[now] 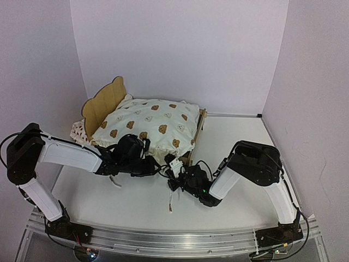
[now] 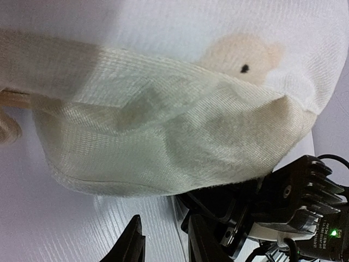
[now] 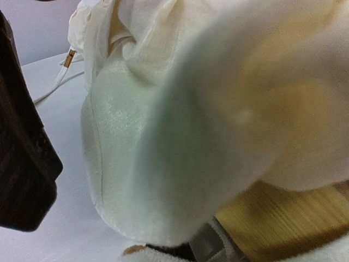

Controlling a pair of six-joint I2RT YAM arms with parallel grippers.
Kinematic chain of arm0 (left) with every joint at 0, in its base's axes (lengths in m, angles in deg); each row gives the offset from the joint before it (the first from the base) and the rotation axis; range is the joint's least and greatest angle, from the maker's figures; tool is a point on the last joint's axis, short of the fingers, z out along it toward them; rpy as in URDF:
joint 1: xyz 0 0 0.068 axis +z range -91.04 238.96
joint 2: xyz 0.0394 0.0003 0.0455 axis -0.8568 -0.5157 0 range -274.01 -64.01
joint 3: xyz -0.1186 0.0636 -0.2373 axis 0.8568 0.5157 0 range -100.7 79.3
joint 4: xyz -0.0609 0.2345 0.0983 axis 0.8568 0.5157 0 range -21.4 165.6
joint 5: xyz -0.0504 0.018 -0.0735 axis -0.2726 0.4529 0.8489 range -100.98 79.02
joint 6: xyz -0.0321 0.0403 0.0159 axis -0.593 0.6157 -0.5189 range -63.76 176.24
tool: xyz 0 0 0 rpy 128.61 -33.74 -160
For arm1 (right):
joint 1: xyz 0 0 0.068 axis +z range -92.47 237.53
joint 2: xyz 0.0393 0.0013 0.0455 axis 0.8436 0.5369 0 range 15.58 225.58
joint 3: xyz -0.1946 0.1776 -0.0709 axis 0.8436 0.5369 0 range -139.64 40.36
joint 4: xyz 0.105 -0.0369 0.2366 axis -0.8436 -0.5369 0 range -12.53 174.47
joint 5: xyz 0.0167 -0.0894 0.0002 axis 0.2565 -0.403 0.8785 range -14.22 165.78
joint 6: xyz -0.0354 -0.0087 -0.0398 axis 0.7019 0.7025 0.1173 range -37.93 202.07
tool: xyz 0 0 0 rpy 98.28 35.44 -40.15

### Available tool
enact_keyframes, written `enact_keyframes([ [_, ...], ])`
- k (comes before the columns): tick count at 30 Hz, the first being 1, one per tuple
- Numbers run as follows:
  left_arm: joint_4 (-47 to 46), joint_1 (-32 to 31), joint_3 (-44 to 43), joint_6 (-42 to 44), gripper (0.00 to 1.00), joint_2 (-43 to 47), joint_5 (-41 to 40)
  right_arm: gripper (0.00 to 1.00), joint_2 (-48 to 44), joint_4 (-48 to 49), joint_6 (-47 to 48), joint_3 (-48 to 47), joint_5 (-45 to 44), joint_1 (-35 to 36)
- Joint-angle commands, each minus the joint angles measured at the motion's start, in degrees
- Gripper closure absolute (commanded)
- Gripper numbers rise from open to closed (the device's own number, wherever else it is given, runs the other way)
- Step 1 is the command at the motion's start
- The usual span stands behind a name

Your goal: Set up the pet bed

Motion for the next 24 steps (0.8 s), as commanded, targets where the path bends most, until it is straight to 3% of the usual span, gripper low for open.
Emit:
enact_keyframes([
  [1,-0.47,0.21,1.26,0.59,0.72,0.19,-1.45,1.00,1.67,1.42,-1.84,-2.74,5.11,-0.10],
  [13,2.83,0.22,3.32,0.40,0.71,4.05,-0.59,1.00,-3.57,1.99,-5.31,1.38,25.15,-0.13],
  [24,-0.46,1.04,1.60,0.91,0.69,-1.73,4.08,1.00,-3.75,1.99,-5.46,2.41,27.10,-0.06],
])
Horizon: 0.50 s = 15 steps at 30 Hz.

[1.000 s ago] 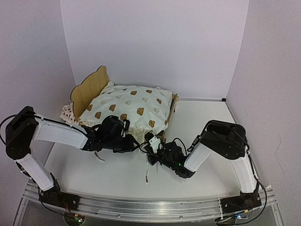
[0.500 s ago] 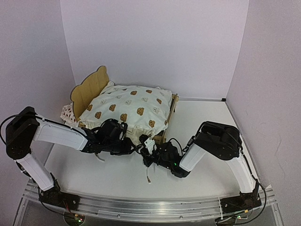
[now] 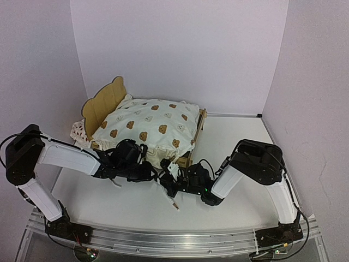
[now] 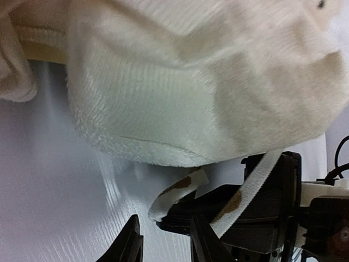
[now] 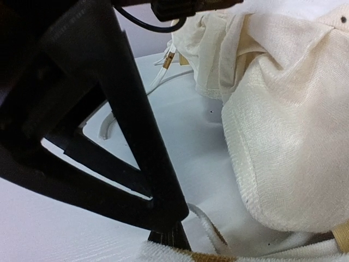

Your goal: Set up the pet bed

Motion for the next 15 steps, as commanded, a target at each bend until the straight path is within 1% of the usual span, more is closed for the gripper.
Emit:
enact_keyframes([
  [1,-2.07,0.90,-1.92,0.74,0.69,-3.27,3.37,1.00,-1.88,1.59,-0.71,0.65,2.83,0.21],
  [7,-2.98,1.93,-2.32,0.92,0.70,-5.20,4.35,1.00,-2.10,1.61,-0.71,0.77,2.71,0.19],
  [15,-7.38,2.62,-2.02,2.13,0.71,-7.93,8.36,1.00,-2.02,1.64,-0.71,0.50,2.92,0.18],
])
